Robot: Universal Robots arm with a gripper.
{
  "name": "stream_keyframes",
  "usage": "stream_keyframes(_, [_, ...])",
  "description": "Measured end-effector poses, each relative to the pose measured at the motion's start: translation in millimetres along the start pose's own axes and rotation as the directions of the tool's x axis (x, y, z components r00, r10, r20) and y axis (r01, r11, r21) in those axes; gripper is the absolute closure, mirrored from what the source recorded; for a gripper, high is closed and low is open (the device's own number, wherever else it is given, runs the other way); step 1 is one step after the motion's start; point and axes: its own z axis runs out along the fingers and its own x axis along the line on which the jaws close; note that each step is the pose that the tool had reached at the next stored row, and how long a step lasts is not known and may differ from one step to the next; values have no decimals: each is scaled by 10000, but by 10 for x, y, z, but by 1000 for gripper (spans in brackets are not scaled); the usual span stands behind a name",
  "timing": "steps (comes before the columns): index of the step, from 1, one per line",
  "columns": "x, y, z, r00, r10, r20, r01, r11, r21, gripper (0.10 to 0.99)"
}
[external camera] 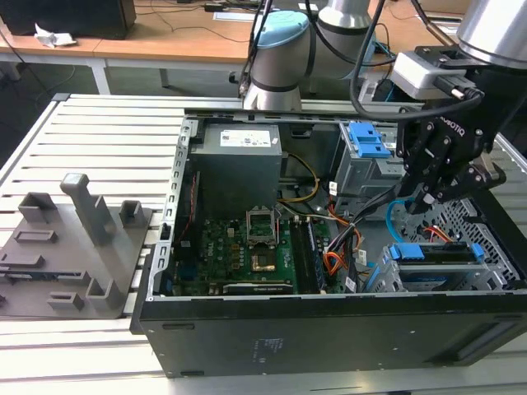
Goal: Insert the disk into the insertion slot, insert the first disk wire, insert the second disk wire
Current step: 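Insert the second disk wire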
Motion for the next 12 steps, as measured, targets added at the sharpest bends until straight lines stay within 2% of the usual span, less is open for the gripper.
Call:
stream_keyframes(2, [0, -2, 42, 10000, -4, -3, 4, 10000, 0, 725])
stream_keyframes(6, [0, -2, 45, 10000, -10, -8, 10, 10000, -1, 737])
stream_keyframes(8, [0, -2, 46, 10000, -12, -8, 12, 10000, -1, 867])
stream_keyframes(12, [0, -2, 46, 10000, -18, -8, 18, 10000, -1, 871])
